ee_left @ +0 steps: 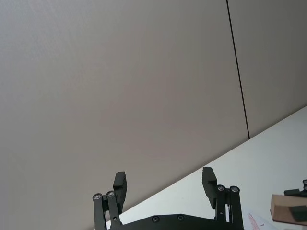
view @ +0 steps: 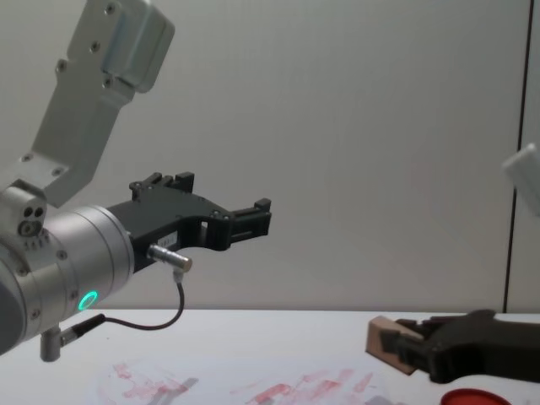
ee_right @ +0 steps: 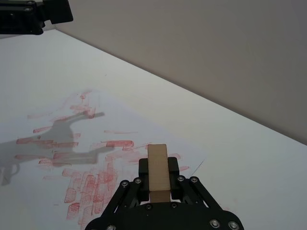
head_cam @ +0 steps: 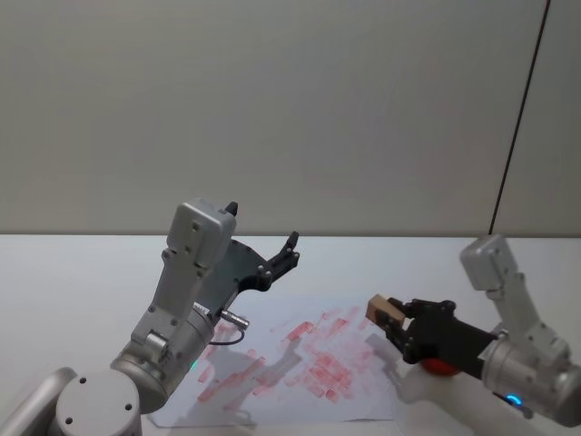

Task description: Use the one hand to pick up the stamp and affix it onto the A4 paper.

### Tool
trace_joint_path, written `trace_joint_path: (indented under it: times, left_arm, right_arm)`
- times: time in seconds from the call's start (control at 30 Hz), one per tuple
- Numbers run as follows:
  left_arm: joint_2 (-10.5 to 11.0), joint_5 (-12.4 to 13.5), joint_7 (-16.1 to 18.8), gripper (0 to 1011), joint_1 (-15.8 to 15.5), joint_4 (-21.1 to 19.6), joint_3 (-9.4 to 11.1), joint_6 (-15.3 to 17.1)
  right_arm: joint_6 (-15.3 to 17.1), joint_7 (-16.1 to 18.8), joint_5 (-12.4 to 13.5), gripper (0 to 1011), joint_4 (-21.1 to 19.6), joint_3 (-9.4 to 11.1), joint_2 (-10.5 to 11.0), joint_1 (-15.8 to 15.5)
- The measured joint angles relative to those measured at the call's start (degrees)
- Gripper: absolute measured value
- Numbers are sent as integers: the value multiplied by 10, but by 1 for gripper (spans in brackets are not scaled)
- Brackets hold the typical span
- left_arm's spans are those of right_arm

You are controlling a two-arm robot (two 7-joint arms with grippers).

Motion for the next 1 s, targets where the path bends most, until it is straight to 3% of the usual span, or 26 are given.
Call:
trace_joint_path:
  times: [0.47,1.0]
  left_arm:
    - [0,0,0,1002,0,0,0,0]
    - [0,0,0,1002,0,0,0,0]
  right_arm:
    - [2,-7,-40,216,61,-27,-35,35]
    - [12,-8,-63,216,87,-39,-45,47]
